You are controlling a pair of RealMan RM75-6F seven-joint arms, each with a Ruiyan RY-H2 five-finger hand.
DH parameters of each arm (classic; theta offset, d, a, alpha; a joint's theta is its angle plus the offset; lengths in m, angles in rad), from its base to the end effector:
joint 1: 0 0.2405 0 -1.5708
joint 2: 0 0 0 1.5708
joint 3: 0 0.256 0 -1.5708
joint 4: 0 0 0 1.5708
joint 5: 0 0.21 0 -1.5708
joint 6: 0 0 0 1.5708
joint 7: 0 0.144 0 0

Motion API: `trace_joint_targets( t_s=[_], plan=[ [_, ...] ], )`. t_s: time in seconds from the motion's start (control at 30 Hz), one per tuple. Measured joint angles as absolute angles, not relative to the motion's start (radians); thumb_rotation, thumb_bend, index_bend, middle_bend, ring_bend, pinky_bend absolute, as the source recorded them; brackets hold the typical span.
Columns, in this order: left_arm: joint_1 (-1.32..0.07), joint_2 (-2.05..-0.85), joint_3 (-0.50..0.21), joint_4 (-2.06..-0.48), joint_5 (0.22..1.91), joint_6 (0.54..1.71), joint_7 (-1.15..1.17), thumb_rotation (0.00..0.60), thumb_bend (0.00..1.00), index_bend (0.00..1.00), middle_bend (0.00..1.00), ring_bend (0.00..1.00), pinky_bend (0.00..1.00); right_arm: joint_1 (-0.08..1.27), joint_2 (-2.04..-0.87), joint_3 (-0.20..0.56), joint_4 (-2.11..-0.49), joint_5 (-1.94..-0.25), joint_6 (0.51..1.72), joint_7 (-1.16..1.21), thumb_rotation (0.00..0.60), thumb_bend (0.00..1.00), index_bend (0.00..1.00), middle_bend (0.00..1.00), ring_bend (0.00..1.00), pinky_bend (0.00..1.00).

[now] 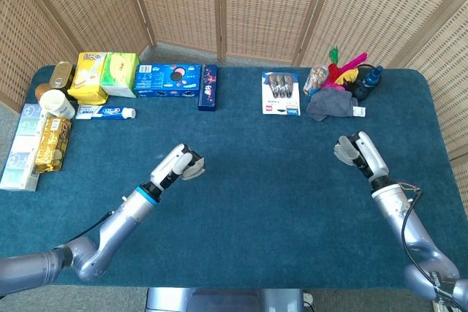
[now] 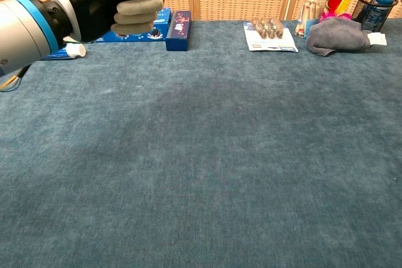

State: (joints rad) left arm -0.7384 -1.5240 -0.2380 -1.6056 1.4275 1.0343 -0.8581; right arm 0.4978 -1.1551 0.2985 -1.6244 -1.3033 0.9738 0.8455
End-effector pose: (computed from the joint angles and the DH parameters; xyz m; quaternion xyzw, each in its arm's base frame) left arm -0.0782 0.3227 0.0060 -0.4884 -0.6394 -0.5934 0.0229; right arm -0.2122 -0.3381 0.1257 0.4378 -0.6431 0.5762 0.2506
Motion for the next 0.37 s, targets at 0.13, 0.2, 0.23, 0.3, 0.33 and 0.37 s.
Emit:
trace_joint_targets(
  t_s=[0.13,0.2,0.23,0.3,0.33,0.37],
  plan=[
    [-0.734,-1.541,-0.239,-1.595,1.43,1.05,-0.873,0.0,0.0,1.0,1.0,1.0,1.0,0.494,-1.166,0.3,-1.618,-1.324,0.978,0.941,0.0,0.0,1.0,1.0,1.0,1.0],
    [-0.733,-1.544,-0.238,-1.593,1.431,1.051,-0.879,0.0,0.0,1.0,1.0,1.0,1.0,0.493,-1.169,0.298,-1.612,-1.341,0.978,0.992,0.0,0.0,1.0,1.0,1.0,1.0],
    [-0.733,-1.545,-0.238,-1.593,1.431,1.05,-0.883,0.0,0.0,1.0,1.0,1.0,1.0,0.493,-1.17,0.297,-1.609,-1.349,0.978,1.012,0.0,0.0,1.0,1.0,1.0,1.0],
    [-0.734,-1.548,-0.237,-1.591,1.431,1.048,-0.892,0.0,0.0,1.0,1.0,1.0,1.0,0.495,-1.172,0.294,-1.603,-1.366,0.976,1.054,0.0,0.0,1.0,1.0,1.0,1.0],
    [-0.734,-1.549,-0.237,-1.591,1.431,1.047,-0.895,0.0,0.0,1.0,1.0,1.0,1.0,0.495,-1.172,0.293,-1.602,-1.373,0.975,1.068,0.0,0.0,1.0,1.0,1.0,1.0],
    [-0.735,-1.55,-0.236,-1.591,1.431,1.047,-0.898,0.0,0.0,1.0,1.0,1.0,1.0,0.497,-1.172,0.29,-1.6,-1.381,0.974,1.085,0.0,0.0,1.0,1.0,1.0,1.0]
  ],
)
